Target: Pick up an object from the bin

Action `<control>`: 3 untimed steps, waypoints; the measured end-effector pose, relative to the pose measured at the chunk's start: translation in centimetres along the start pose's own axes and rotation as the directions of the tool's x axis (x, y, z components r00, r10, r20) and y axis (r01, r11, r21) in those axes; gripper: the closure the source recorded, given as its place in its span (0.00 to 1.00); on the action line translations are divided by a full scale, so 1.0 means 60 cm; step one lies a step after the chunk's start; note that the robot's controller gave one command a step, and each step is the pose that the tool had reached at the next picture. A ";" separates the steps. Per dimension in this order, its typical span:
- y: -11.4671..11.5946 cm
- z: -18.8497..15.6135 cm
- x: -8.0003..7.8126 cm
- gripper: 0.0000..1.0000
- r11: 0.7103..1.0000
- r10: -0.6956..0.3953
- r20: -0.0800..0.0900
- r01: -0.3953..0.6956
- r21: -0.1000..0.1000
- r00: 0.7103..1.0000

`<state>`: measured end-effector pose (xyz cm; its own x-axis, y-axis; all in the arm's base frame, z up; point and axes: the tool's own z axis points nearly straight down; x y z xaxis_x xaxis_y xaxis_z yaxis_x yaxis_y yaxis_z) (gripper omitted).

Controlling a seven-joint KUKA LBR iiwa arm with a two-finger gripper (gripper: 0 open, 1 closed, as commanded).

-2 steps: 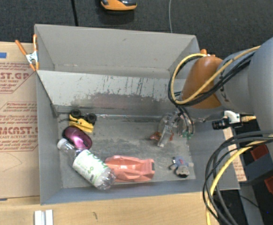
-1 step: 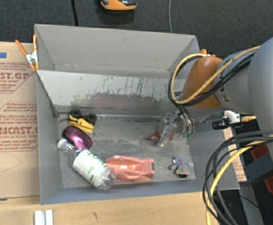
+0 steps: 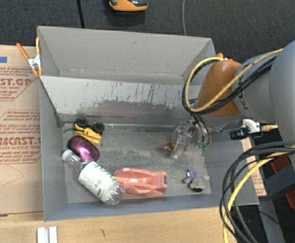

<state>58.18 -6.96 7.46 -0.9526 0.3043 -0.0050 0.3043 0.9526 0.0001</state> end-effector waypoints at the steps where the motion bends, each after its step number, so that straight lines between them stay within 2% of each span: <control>1: 0.000 -0.028 0.003 1.00 1.000 0.000 -0.010 0.000 0.001 1.000; 3: 0.001 -0.098 0.000 1.00 1.000 -0.001 -0.004 0.001 -0.001 1.000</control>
Offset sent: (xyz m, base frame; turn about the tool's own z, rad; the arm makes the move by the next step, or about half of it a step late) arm -0.0001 0.0000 0.0141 0.0000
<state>58.15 -6.88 13.32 -0.9528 0.3037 -0.0015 0.3037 0.9528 0.0016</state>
